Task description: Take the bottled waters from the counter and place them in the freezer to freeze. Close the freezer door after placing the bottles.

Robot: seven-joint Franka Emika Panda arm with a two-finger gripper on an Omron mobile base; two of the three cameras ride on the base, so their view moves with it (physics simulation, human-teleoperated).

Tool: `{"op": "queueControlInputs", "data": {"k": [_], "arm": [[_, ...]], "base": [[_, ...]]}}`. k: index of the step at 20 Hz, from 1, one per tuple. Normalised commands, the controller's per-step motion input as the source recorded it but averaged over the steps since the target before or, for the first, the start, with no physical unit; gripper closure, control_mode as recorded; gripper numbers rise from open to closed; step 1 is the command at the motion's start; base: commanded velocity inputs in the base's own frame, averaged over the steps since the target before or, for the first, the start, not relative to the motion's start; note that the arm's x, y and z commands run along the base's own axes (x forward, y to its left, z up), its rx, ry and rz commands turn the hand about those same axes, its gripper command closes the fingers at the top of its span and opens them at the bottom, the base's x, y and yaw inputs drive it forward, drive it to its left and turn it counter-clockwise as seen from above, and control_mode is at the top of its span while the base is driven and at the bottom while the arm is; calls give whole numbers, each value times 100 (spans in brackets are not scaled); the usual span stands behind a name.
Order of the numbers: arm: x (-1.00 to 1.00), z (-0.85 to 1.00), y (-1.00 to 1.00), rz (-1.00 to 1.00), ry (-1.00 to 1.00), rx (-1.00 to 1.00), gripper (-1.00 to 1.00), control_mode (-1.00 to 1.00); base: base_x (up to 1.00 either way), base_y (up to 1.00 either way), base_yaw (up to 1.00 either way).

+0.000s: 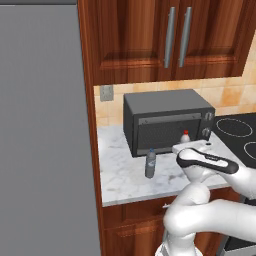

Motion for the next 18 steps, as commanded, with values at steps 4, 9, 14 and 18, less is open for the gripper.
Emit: {"op": "queueControlInputs", "data": {"k": [4,9,14,18], "arm": [[-36,51,0,0,4,0,100,-100],[-41,99,2,4,7,6,100,-100],[-51,100,10,17,7,7,100,-100],[-49,100,7,17,18,10,100,-100]], "base": [[0,0,0],[0,0,0],[0,0,0],[0,0,0]]}}
